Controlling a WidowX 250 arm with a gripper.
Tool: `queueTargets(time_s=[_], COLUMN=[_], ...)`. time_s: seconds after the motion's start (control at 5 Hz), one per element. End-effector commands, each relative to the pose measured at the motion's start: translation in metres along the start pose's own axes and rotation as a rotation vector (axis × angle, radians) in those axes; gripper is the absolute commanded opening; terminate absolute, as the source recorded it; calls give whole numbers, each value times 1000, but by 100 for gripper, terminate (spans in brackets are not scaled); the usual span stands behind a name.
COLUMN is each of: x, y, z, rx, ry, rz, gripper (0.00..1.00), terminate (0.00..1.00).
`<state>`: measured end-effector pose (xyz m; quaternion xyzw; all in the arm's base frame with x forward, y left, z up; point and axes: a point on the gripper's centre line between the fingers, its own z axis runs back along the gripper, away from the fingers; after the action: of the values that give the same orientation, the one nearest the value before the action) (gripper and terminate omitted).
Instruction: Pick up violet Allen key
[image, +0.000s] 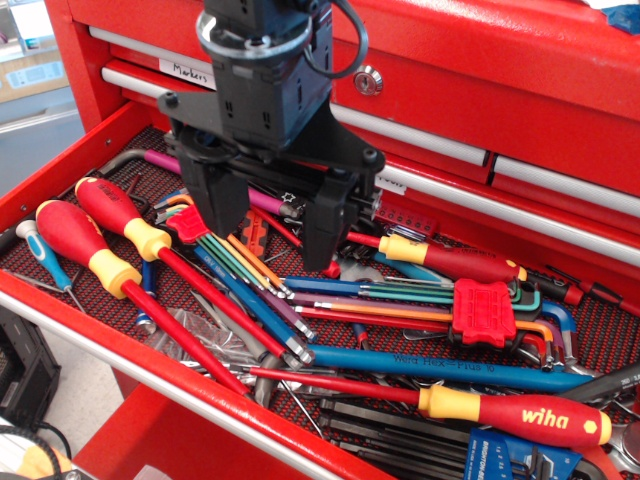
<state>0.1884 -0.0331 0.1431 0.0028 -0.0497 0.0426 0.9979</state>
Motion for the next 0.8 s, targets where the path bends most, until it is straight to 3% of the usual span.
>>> queueTargets(time_s=[0.0,0.2,0.4,0.6], x=[0,11,22,45], y=[0,27,60,80], z=[0,-4,-11,-24], rx=[0,21,112,123], ry=[0,15,-15,-69], rz=[0,-254,-511,-759], gripper=[100,100,100,100], terminate=[0,0,0,0])
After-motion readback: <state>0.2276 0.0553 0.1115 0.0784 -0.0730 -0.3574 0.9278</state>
